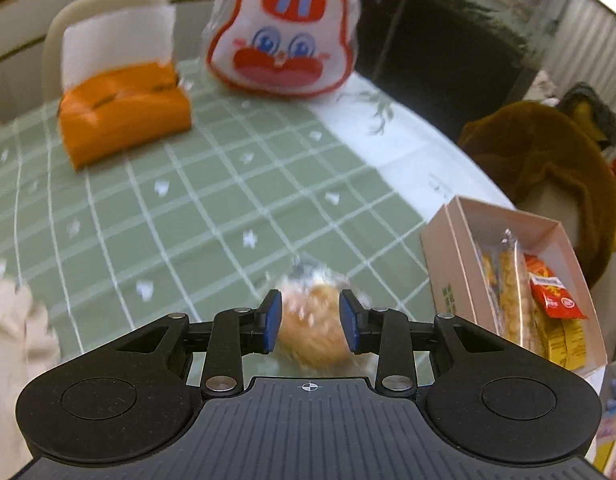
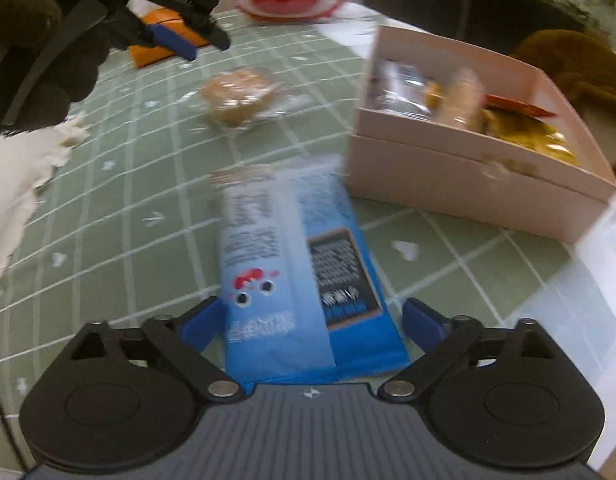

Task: Organize snacks
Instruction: 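Grasp the blue snack packet with right gripper while left reaches the clear-wrapped bread roll, then close the left gripper on the bread roll while right holds the blue packet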

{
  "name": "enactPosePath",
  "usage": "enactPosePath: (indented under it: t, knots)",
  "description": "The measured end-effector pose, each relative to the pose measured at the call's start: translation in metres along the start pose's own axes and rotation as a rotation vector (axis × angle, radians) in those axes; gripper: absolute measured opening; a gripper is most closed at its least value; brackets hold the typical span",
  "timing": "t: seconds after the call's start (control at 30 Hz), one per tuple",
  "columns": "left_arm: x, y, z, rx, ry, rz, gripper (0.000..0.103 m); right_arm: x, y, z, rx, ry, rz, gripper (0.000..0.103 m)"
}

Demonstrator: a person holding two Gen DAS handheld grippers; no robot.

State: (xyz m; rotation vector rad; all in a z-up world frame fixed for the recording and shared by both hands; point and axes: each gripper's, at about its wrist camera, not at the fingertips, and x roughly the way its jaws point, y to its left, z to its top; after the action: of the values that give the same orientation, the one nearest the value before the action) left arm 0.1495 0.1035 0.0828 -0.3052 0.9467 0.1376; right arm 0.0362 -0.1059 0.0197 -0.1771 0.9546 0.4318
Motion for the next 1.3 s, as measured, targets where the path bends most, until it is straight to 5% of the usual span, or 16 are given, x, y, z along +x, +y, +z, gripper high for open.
enactPosePath:
  t: [0.23, 0.37, 0.47, 0.57, 0.8, 0.93, 0.97, 1.1, 1.2, 1.3]
  knots:
    - [0.014, 0.034, -0.012, -0.29, 0.118, -0.053, 0.036, 0.0, 0.002, -0.016, -0.015, -0.11, -0.026, 0.103]
    - [0.032, 0.039, 0.002, -0.352, 0.087, -0.025, 0.038, -0.003, 0.003, -0.029, -0.014, -0.189, -0.027, 0.103]
    - [0.051, 0.021, 0.016, -0.227, 0.082, -0.026, 0.045, -0.002, 0.002, -0.028, -0.012, -0.19, -0.027, 0.103]
    - [0.061, -0.007, 0.022, 0.012, 0.054, -0.003, 0.056, -0.002, 0.003, -0.028, -0.012, -0.193, -0.025, 0.103]
    - [0.019, -0.039, 0.004, 0.236, -0.112, 0.069, 0.051, -0.002, 0.003, -0.028, -0.013, -0.196, -0.022, 0.103]
    - [0.03, -0.057, -0.009, 0.376, -0.05, 0.131, 0.051, -0.002, 0.003, -0.028, -0.012, -0.196, -0.023, 0.103]
    - [0.037, -0.058, -0.013, 0.39, -0.016, 0.132, 0.053, -0.002, 0.003, -0.028, -0.012, -0.196, -0.023, 0.103]
    - [0.048, -0.062, -0.023, 0.428, 0.033, 0.068, 0.085, -0.002, 0.003, -0.028, -0.012, -0.197, -0.023, 0.103]
    - [0.037, -0.048, -0.019, 0.319, -0.008, 0.011, 0.081, -0.002, 0.003, -0.028, -0.011, -0.197, -0.023, 0.103]
    - [0.029, -0.031, -0.011, 0.217, -0.061, 0.052, 0.078, -0.002, 0.004, -0.028, -0.011, -0.197, -0.024, 0.103]
